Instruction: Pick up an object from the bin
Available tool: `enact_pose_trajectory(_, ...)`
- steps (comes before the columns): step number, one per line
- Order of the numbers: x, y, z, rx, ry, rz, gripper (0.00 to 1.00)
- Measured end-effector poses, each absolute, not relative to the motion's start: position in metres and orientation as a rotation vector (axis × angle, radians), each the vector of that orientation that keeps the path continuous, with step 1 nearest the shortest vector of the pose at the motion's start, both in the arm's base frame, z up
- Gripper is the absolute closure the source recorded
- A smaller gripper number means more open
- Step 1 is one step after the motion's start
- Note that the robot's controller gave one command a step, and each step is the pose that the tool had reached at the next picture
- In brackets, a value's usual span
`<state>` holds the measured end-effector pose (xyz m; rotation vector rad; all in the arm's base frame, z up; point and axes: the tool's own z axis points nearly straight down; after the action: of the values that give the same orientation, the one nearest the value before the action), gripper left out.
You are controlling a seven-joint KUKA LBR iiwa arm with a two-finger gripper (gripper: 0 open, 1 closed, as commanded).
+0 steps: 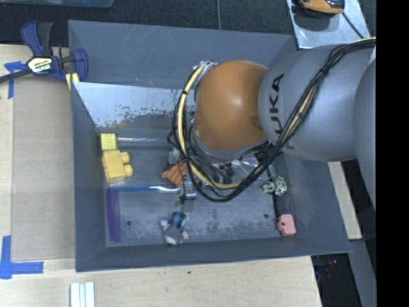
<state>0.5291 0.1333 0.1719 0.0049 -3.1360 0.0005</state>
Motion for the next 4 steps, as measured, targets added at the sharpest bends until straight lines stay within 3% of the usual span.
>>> enact_pose_trajectory(1,0.531,0.132,0.176,0.0,-3.144,-0.002,0.0)
enact_pose_trajectory(2,0.579,0.062,0.086,0.179,-3.143,-0.001,0.0)
enact_pose_trajectory(3,0.604,0.042,0.071,0.24,-3.148,-0.007,0.0)
enact_pose_trajectory(4,0.594,0.047,0.069,0.209,-3.152,-0.005,0.0)
